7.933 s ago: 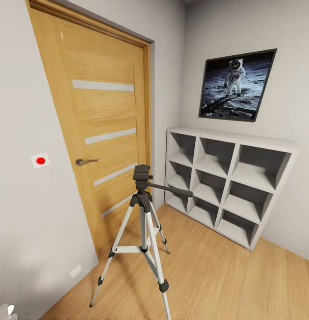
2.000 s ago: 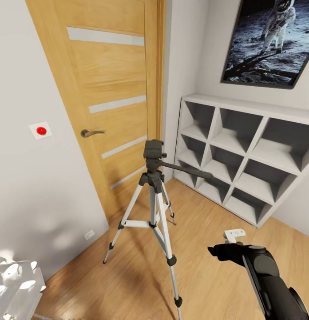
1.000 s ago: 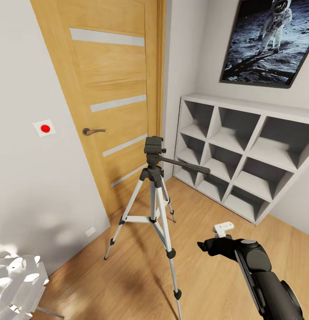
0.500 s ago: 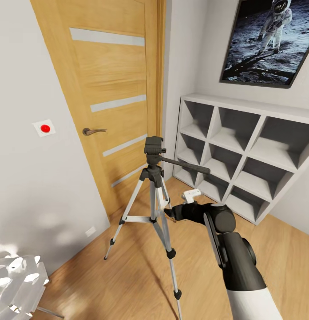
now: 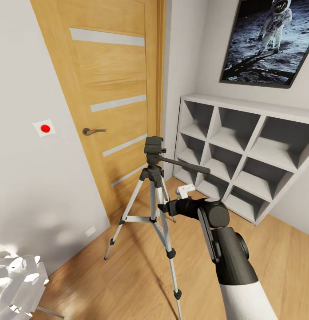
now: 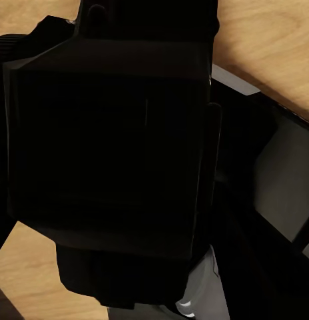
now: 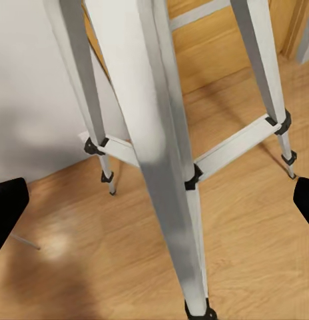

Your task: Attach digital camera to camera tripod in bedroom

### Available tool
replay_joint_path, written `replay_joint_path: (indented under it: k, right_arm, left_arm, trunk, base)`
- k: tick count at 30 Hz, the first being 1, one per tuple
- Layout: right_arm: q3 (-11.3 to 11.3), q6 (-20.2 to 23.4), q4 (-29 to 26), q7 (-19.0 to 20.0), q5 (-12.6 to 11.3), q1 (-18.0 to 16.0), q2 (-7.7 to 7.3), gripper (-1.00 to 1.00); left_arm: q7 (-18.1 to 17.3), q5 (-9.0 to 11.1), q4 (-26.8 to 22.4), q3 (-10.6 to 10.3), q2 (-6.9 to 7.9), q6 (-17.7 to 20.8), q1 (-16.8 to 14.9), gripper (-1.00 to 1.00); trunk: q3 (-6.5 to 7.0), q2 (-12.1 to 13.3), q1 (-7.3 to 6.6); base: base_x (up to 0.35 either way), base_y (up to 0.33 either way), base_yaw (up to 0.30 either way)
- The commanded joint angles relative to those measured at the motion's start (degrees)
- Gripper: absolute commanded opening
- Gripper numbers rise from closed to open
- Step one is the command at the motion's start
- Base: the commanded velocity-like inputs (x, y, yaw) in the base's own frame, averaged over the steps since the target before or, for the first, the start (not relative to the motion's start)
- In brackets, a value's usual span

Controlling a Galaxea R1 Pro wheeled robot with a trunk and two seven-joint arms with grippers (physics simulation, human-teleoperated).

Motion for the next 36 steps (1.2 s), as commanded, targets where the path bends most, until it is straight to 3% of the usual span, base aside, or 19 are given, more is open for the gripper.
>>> replay_joint_path:
  k: [1, 5, 10, 18, 23, 26, 30, 36]
  right_arm:
    - [0.0, 0.2, 0.0, 0.4, 0.6, -0.1, 0.02, 1.00]
    - [0.0, 0.2, 1.0, -0.4, 0.8, -0.1, 0.02, 1.00]
    - [0.0, 0.2, 10.7, -1.4, 0.6, -0.1, 0.02, 1.00]
    - [0.0, -6.2, 15.3, -1.8, 0.3, -0.2, 0.02, 1.00]
    - [0.0, -9.8, 18.9, -1.9, 0.3, -2.1, 0.02, 1.00]
    - [-0.1, -14.2, 23.9, -2.0, 0.2, -4.0, 0.02, 1.00]
    - [-0.1, -18.5, 26.3, -3.4, 0.2, -4.4, 0.02, 1.00]
    - [-0.1, -21.1, 26.9, -3.9, 0.2, -4.5, 0.02, 1.00]
  left_arm:
    - [-0.3, 0.5, 0.0, -0.5, 0.01, 0.0, 0.0, -1.00]
    - [-0.2, 0.5, 0.0, -0.5, 0.01, 0.0, 0.0, -1.00]
    - [-0.2, 0.5, 0.0, -0.5, 0.04, 0.0, 0.0, -1.00]
    - [-0.2, 0.5, 0.0, -0.5, 0.09, 0.0, 0.0, -1.00]
    - [-0.2, 0.5, 0.0, -0.5, 0.10, 0.0, 0.0, -1.00]
    - [-0.2, 0.5, 0.0, -0.5, 0.10, 0.0, 0.0, -1.00]
    - [-0.2, 0.5, 0.0, -0.5, 0.10, 0.0, 0.0, -1.00]
    - [-0.2, 0.5, 0.0, -0.5, 0.10, 0.0, 0.0, -1.00]
  trunk:
    - [-0.11, -0.1, 0.03]
    - [-0.11, -0.1, 0.03]
    - [-0.11, -0.1, 0.03]
    - [-0.11, -0.1, 0.03]
    - [-0.11, -0.1, 0.03]
    - [-0.11, -0.1, 0.03]
    - [-0.11, -0.1, 0.03]
    - [-0.11, -0.1, 0.03]
  base:
    - [0.000, 0.000, 0.000]
    - [0.000, 0.000, 0.000]
    - [0.000, 0.000, 0.000]
    - [0.000, 0.000, 0.000]
    - [0.000, 0.000, 0.000]
    - [0.000, 0.000, 0.000]
    - [0.000, 0.000, 0.000]
    - [0.000, 0.000, 0.000]
